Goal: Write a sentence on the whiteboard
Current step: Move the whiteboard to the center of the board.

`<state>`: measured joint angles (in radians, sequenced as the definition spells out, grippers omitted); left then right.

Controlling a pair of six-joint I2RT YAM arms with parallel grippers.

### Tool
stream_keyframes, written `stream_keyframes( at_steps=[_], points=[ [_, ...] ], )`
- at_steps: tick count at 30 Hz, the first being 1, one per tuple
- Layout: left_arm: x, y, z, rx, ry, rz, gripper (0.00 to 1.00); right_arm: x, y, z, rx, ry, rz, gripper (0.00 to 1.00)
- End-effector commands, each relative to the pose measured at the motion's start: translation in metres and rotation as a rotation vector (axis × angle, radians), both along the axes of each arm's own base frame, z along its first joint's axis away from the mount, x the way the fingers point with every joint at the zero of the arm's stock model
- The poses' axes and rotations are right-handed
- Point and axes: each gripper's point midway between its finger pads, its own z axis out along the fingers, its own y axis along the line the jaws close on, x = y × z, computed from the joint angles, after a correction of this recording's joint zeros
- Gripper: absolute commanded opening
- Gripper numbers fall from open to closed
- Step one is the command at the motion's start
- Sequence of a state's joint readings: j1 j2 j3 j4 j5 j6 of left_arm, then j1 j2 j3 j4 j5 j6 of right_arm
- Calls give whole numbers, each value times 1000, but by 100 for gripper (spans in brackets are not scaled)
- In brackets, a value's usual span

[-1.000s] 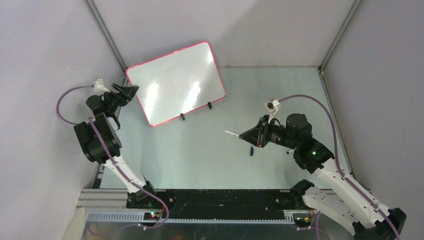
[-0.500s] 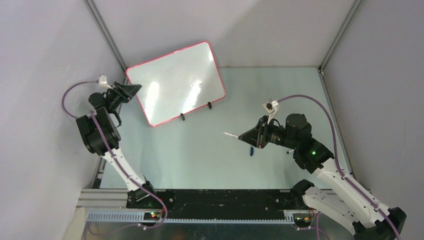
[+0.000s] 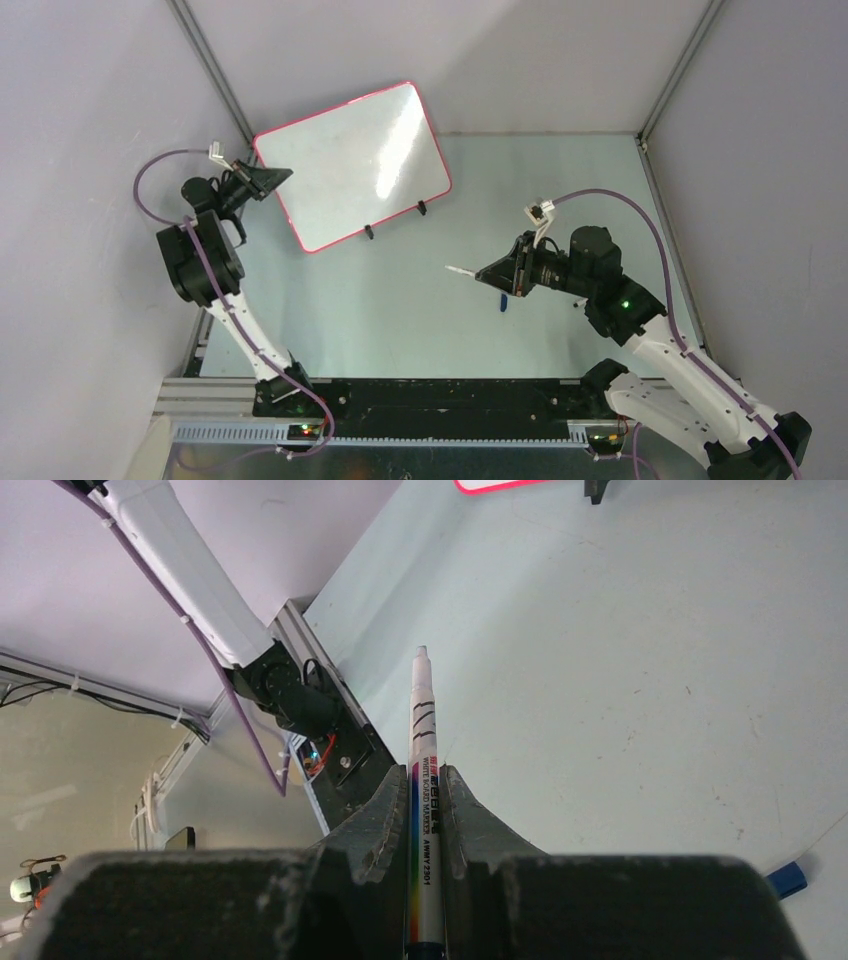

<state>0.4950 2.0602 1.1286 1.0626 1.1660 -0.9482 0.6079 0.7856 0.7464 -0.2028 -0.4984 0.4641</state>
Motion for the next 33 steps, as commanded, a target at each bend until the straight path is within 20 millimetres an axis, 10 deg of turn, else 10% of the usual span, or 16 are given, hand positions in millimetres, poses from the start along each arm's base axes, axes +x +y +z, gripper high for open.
stream_keyframes(
  at_steps=[1, 33],
  points=[
    [-1, -9, 8, -26, -62, -68, 8, -3, 6, 32, 69, -60, 31, 0],
    [-85, -135, 13, 28, -110, -401, 0, -25, -6, 48, 101, -94, 13, 0]
  ],
)
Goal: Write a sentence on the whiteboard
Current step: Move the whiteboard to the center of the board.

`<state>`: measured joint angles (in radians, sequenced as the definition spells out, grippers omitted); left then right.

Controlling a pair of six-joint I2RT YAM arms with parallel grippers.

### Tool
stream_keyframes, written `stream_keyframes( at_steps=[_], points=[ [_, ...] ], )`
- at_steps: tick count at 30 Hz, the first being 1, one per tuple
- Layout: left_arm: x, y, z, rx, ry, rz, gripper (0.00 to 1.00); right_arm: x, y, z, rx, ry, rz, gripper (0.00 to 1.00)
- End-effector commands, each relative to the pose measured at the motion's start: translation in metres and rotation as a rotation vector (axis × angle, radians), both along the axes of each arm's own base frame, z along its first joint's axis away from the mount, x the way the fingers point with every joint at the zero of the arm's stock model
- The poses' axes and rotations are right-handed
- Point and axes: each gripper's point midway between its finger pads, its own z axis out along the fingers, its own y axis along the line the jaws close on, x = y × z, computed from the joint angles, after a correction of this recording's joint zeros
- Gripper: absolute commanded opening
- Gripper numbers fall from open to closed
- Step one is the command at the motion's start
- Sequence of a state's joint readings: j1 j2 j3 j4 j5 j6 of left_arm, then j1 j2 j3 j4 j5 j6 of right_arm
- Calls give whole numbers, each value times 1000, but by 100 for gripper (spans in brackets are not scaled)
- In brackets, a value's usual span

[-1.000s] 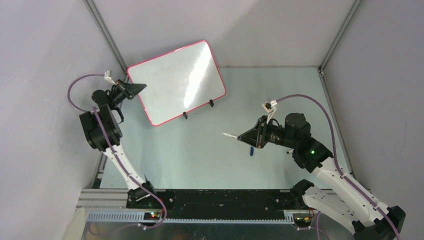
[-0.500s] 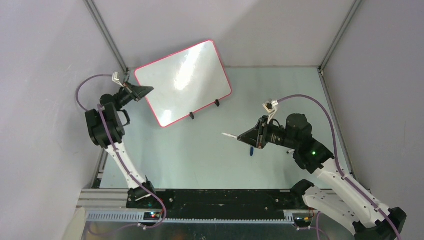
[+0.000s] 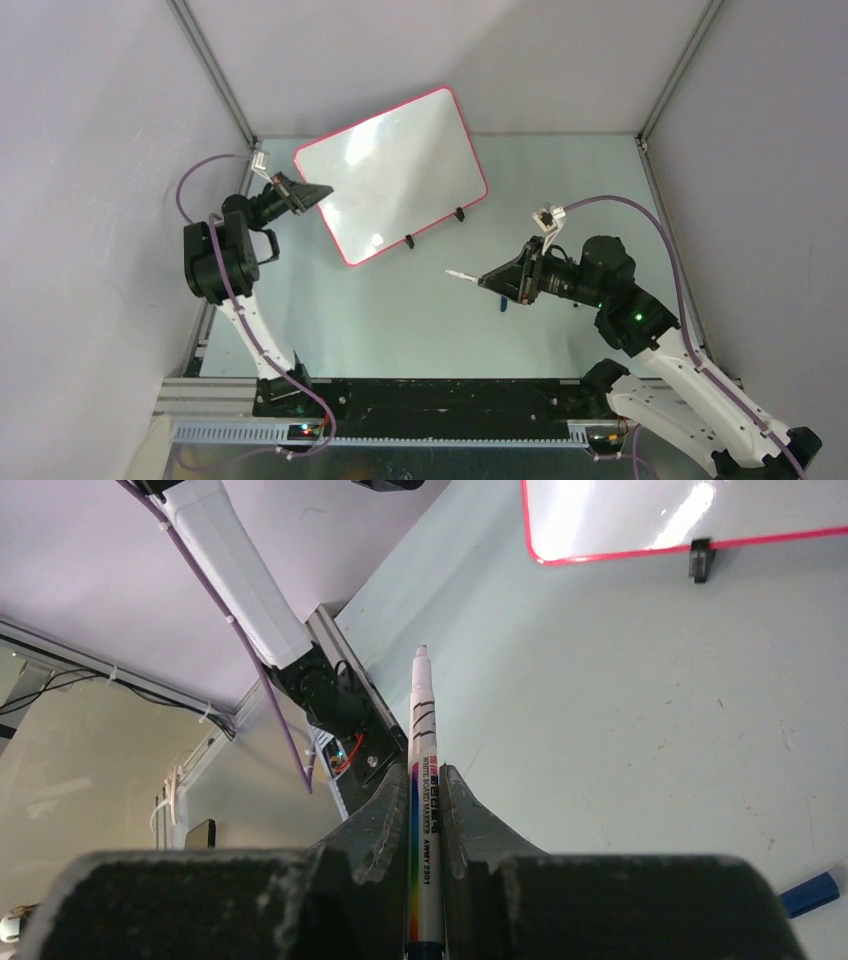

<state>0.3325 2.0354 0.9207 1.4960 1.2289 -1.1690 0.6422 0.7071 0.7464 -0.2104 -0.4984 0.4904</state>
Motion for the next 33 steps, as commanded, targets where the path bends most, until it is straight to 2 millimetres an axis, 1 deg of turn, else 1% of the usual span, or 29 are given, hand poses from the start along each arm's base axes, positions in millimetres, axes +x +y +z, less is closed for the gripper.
stream_keyframes(
  at_steps=[1, 5, 6, 7, 8, 9, 12, 13, 14, 15, 17, 18, 19, 20, 23, 26, 28, 29, 30, 31, 33],
  points=[
    [-38, -38, 16, 67, -65, -159, 0, -5, -6, 29, 51, -56, -24, 0],
    [-49, -55, 20, 68, -82, -179, 0, -9, -11, 33, 60, -58, -39, 0],
    [-53, -57, 16, 64, -70, -177, 0, -10, -12, 34, 64, -61, -40, 0],
    [-56, -58, 19, 66, -80, -172, 0, -12, -13, 33, 62, -55, -43, 0],
    [-60, -60, 15, 66, -75, -166, 0, -14, -14, 34, 65, -56, -42, 0],
    [-63, -64, 18, 69, -90, -166, 0, -15, -15, 34, 66, -56, -44, 0],
    [-75, -76, 14, 67, -88, -180, 0, -19, -19, 37, 74, -62, -51, 0],
    [-78, -80, 18, 72, -108, -176, 0, -19, -19, 37, 75, -63, -53, 0],
    [-85, -83, 14, 68, -95, -177, 0, -20, -21, 38, 77, -64, -57, 0],
    [-88, -87, 16, 74, -115, -174, 0, -21, -22, 39, 79, -64, -58, 0],
    [-99, -95, 9, 72, -106, -166, 0, -24, -24, 39, 81, -62, -62, 0],
    [-100, -96, 7, 69, -106, -152, 0, -25, -25, 39, 82, -62, -67, 0],
    [-105, -99, 3, 72, -104, -145, 0, -25, -26, 39, 83, -63, -69, 0],
    [-105, -99, 1, 70, -101, -126, 0, -26, -27, 38, 80, -61, -72, 0],
    [-115, -104, -7, 75, -92, -127, 0, -26, -29, 39, 81, -65, -81, 0],
    [-122, -105, -5, 84, -116, -112, 0, -26, -30, 39, 82, -66, -86, 0],
    [-124, -105, -3, 85, -121, -109, 13, -26, -30, 40, 84, -69, -86, 0],
    [-124, -105, -3, 83, -120, -104, 30, -27, -30, 40, 83, -69, -86, 0],
    [-122, -104, -1, 79, -121, -93, 36, -26, -30, 39, 81, -68, -89, 0],
    [-122, -104, 0, 75, -118, -89, 51, -26, -30, 39, 78, -70, -90, 0],
    [-119, -103, 2, 70, -121, -71, 70, -23, -32, 37, 69, -69, -108, 0]
  ],
)
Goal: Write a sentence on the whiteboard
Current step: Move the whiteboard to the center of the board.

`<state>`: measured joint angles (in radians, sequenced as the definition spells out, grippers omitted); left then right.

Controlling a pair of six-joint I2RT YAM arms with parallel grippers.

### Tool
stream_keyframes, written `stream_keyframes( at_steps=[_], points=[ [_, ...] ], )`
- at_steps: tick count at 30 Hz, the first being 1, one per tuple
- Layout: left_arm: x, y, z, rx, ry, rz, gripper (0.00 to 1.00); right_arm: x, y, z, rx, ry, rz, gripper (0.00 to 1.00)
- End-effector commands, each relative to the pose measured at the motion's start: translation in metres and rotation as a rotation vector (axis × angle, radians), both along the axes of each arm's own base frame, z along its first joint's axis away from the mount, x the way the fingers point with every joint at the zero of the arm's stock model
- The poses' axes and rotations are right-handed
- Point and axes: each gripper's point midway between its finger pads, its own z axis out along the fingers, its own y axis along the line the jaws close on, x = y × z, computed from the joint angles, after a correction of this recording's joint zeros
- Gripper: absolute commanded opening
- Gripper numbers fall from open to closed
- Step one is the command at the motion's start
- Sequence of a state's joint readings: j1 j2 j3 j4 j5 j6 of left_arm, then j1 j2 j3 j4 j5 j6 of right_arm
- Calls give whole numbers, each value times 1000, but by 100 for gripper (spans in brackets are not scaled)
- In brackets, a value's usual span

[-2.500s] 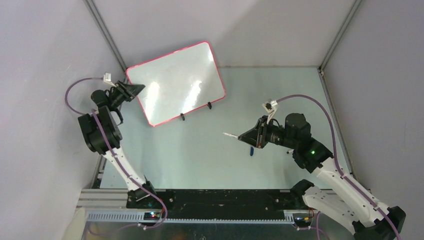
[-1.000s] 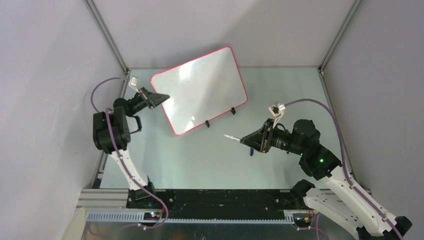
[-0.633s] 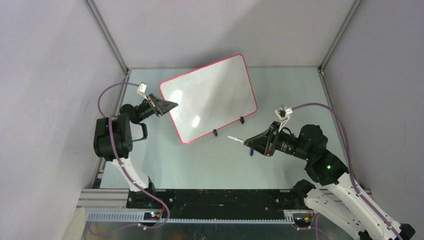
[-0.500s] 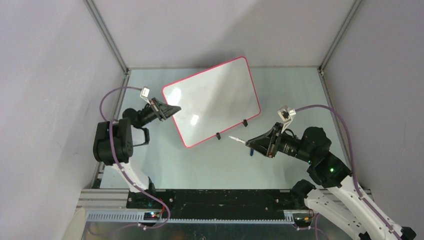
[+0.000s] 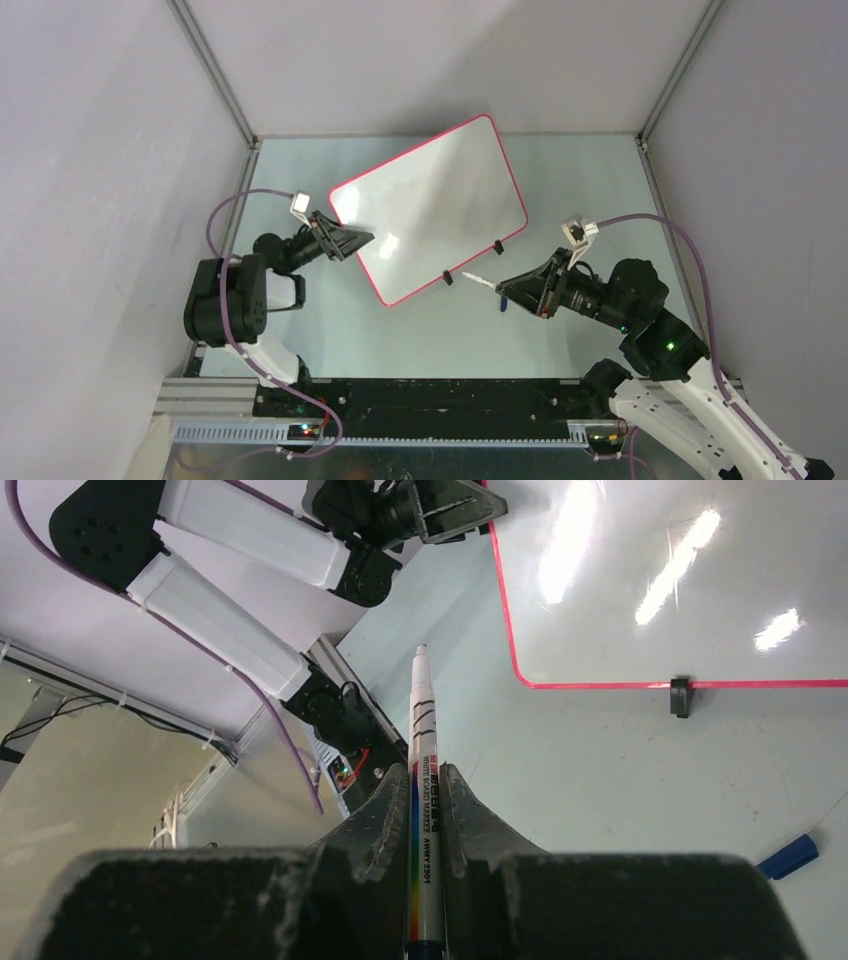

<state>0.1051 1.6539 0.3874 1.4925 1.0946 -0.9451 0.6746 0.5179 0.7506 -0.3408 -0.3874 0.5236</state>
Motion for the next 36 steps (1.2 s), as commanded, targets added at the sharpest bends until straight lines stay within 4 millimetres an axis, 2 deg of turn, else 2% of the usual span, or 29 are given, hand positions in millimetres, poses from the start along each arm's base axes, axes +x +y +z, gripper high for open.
stream_keyframes(
  at_steps=[1, 5, 6, 8, 9, 10, 11, 12, 13, 14, 15, 16, 17, 18, 19, 20, 21, 22, 23, 25, 26, 27, 28, 29, 30, 34, 36],
  points=[
    [-3, -3, 16, 12, -88, 4, 76, 2, -5, 18, 24, -40, -35, 0],
    [-2, -1, 25, 6, -110, 34, 98, 11, -10, 13, 2, -35, -91, 0],
    [-1, 0, 29, 5, -121, 45, 99, 14, -11, 12, -1, -31, -110, 0],
    [2, 2, 32, 11, -128, 74, 99, 16, -12, 12, -1, -28, -126, 0],
    [4, 5, 26, 26, -112, 95, 99, 17, -12, 12, 0, -28, -129, 0],
    [6, 9, 32, 35, -135, 131, 99, 18, -13, 13, 1, -32, -135, 0],
    [8, 12, 22, 61, -101, 158, 99, 19, -13, 14, 3, -38, -137, 0],
    [11, 18, 28, 99, -154, 212, 99, 20, -14, 15, 4, -43, -143, 0],
    [16, 24, 14, 124, -74, 262, 99, 20, -14, 16, 4, -51, -145, 0],
    [15, 29, 25, 150, -109, 304, 99, 21, -15, 16, 2, -54, -151, 0],
    [19, 40, 7, 221, -49, 377, 100, 21, -17, 16, -2, -62, -161, 0],
    [13, 47, 4, 286, -34, 416, 99, 22, -18, 16, -5, -65, -168, 0],
    [18, 61, 5, 325, -31, 514, 99, 24, -21, 15, -12, -68, -185, 0],
    [10, 66, 12, 359, -48, 556, 100, 24, -23, 14, -15, -70, -192, 0],
    [11, 81, 13, 376, -40, 658, 99, 26, -24, 13, -22, -71, -206, 0],
    [4, 84, 29, 356, -76, 704, 99, 27, -25, 12, -25, -70, -211, 0],
    [1, 94, 26, 353, -66, 772, 99, 28, -26, 12, -26, -68, -222, 0],
    [-5, 96, 42, 314, -117, 804, 99, 29, -26, 11, -28, -66, -223, 0],
    [-11, 102, 46, 294, -139, 852, 99, 29, -27, 11, -27, -61, -230, 0],
    [-18, 115, 52, 257, -159, 941, 99, 30, -27, 10, -25, -51, -238, 0],
    [-19, 120, 47, 237, -121, 977, 99, 30, -27, 10, -21, -44, -240, 0],
    [-21, 138, 52, 212, -105, 1083, 99, 30, -28, 10, -20, -40, -244, 0],
    [-22, 155, 48, 175, -30, 1185, 99, 29, -28, 10, -18, -35, -245, 0],
    [-24, 161, 47, 156, 1, 1219, 99, 29, -29, 10, -16, -35, -250, 0],
    [-25, 165, 47, 153, 33, 1243, 99, 28, -31, 10, -16, -33, -255, 0],
    [-20, 154, 57, 166, 18, 1180, 99, 36, -48, 3, -65, -22, -352, 0],
    [-18, 157, 56, 148, 47, 1198, 100, 39, -56, 3, -92, -15, -394, 0]
  ],
)
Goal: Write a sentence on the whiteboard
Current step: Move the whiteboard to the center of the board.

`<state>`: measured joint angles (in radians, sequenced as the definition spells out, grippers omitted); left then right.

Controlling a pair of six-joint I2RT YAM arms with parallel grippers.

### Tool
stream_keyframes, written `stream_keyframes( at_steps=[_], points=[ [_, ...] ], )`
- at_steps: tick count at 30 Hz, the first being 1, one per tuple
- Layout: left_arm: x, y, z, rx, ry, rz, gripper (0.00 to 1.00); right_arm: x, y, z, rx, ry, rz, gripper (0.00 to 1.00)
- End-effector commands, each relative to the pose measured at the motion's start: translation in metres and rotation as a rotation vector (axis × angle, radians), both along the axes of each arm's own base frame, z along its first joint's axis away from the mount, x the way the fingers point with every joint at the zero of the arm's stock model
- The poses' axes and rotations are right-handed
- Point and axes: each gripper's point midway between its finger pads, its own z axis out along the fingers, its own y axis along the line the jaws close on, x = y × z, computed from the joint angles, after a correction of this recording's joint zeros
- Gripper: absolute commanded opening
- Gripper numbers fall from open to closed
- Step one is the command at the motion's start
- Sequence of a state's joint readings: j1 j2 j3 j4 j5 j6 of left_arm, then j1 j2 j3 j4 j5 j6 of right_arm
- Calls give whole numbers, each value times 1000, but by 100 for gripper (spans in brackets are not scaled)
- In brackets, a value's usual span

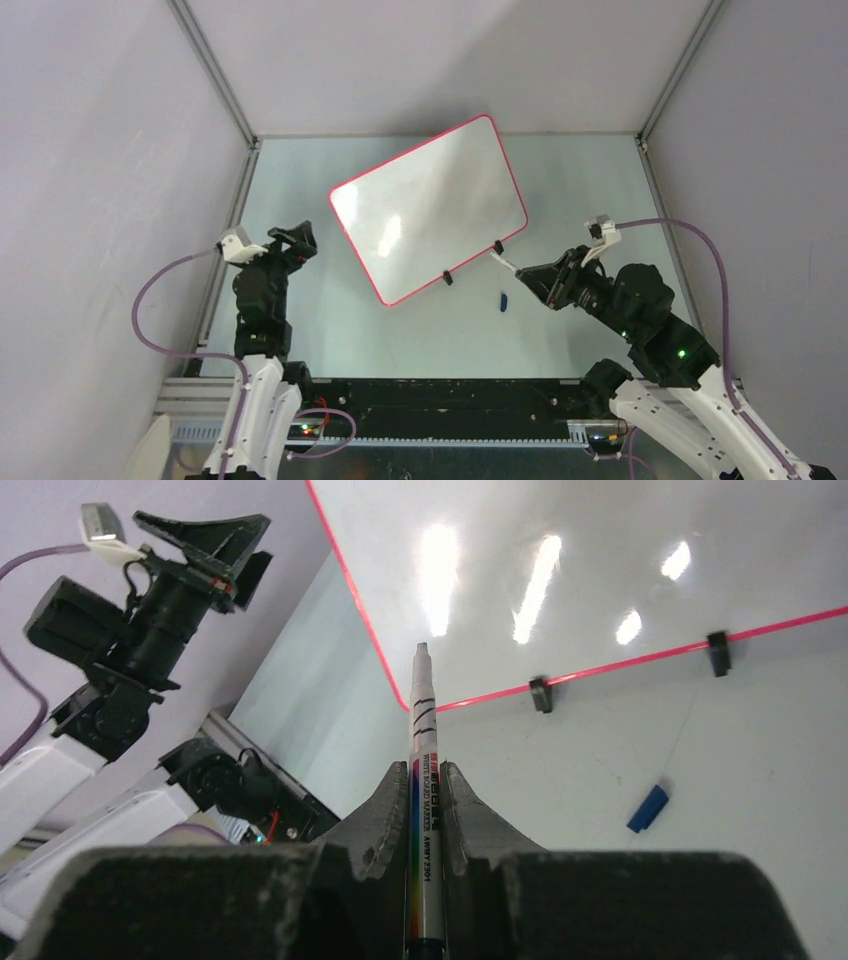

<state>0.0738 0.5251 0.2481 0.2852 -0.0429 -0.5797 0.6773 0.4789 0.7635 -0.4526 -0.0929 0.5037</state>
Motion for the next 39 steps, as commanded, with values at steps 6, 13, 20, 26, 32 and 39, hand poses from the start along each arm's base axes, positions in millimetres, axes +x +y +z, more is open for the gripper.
stream_keyframes(
  at_steps=[6, 13, 20, 26, 32, 39],
  points=[
    [5, 36, 13, -70, 62, 219, 99, 9, -36, 20, -44, -21, -184, 0],
    [19, 54, 72, -85, 24, 314, 99, 36, -28, 24, -60, -11, -246, 0],
    [29, 58, 123, -103, -79, 318, 99, 73, -6, 32, -36, 1, -292, 0],
    [41, 39, 81, 15, -34, 183, 99, 82, -8, 92, 55, 13, -373, 0],
    [43, 38, 59, 15, 20, 175, 99, 87, -23, 94, 32, 105, -554, 0],
    [46, 22, 46, -110, 18, 108, 99, 72, -7, 92, 120, 179, -417, 0]
  ],
)
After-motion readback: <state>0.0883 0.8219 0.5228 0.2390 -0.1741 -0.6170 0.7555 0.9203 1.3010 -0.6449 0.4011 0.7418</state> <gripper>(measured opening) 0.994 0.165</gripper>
